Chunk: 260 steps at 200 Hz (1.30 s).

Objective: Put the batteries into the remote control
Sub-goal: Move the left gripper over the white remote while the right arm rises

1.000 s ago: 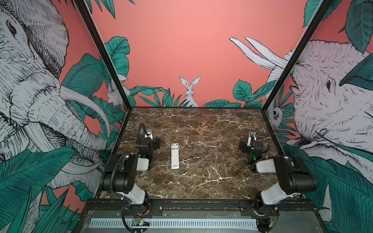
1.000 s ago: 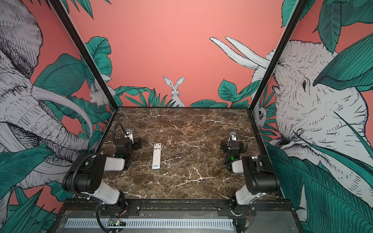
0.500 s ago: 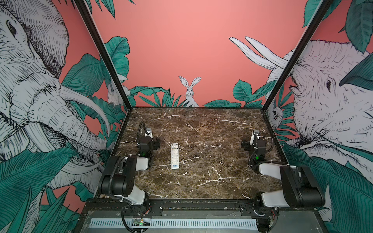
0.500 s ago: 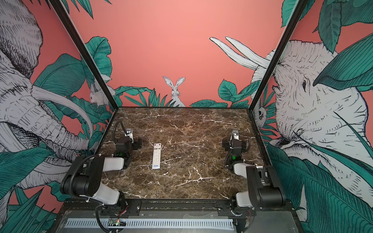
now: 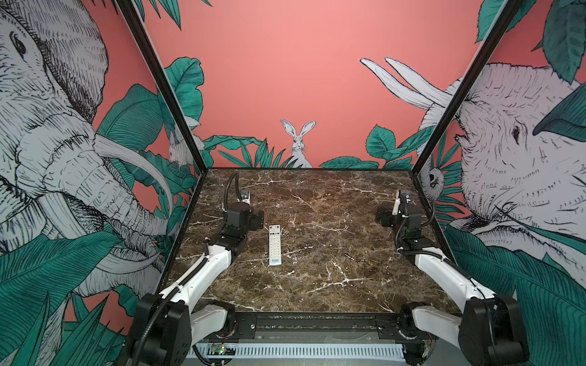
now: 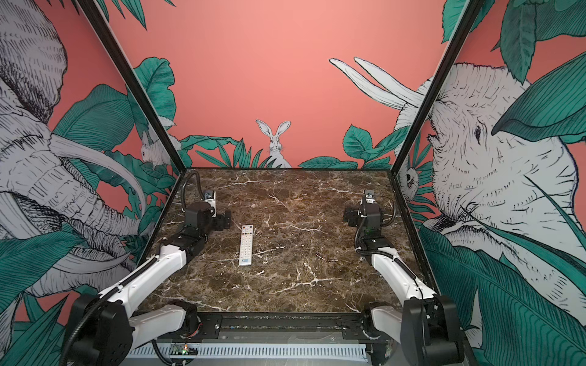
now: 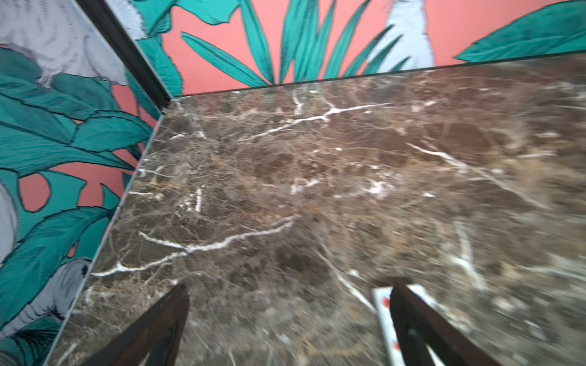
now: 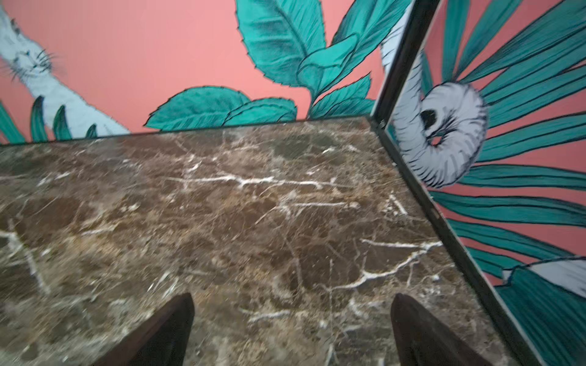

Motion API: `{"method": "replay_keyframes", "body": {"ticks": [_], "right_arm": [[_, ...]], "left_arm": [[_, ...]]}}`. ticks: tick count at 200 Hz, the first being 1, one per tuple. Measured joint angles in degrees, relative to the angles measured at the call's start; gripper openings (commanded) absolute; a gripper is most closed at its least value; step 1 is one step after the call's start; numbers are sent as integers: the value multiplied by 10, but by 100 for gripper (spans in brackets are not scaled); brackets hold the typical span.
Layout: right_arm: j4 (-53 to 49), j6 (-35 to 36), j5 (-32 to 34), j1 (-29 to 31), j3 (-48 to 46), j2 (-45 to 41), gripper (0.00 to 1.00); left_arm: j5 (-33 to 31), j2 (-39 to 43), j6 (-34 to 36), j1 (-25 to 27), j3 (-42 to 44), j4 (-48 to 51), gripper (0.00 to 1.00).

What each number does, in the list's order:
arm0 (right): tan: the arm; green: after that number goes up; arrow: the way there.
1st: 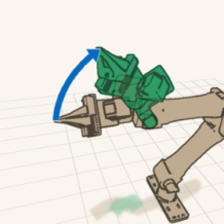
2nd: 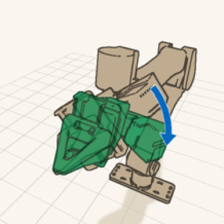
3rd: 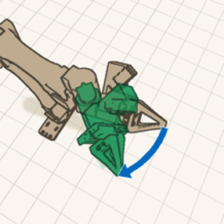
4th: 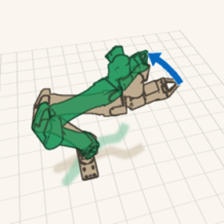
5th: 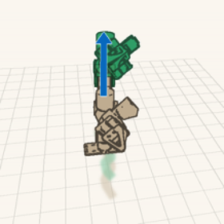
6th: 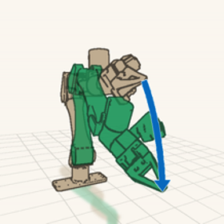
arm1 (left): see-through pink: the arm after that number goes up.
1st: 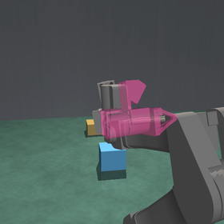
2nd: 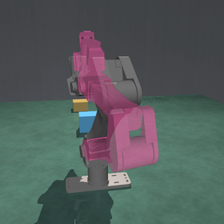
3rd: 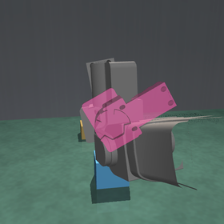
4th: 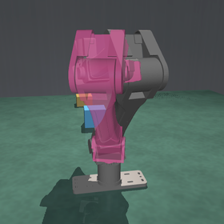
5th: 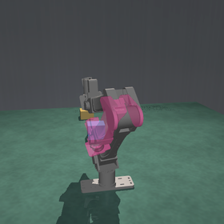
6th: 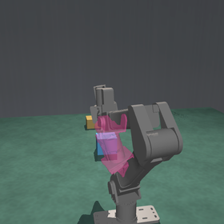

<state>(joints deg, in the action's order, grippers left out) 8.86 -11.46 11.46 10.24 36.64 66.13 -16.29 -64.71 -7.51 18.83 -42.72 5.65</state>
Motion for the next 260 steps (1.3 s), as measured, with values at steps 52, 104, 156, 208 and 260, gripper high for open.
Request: {"method": "replay_keyframes", "body": {"ticks": [52, 104, 156, 208, 260], "right_arm": [[-99, -21, -72, 51, 31, 10, 99], [-154, -22, -127, 95, 57, 32, 99], [-176, -19, -157, 115, 62, 63, 99], [-177, -17, -169, 122, 62, 75, 99], [-177, -14, -180, 125, 65, 88, 99]], "left_arm": [[85, -26, -108, 36, -56, 146, 100], [121, -146, -134, 84, -114, 202, 98], [112, -233, -148, 104, -148, 216, 98], [80, -277, -171, 107, -161, 218, 99], [72, -313, -189, 107, -162, 217, 96]]}}
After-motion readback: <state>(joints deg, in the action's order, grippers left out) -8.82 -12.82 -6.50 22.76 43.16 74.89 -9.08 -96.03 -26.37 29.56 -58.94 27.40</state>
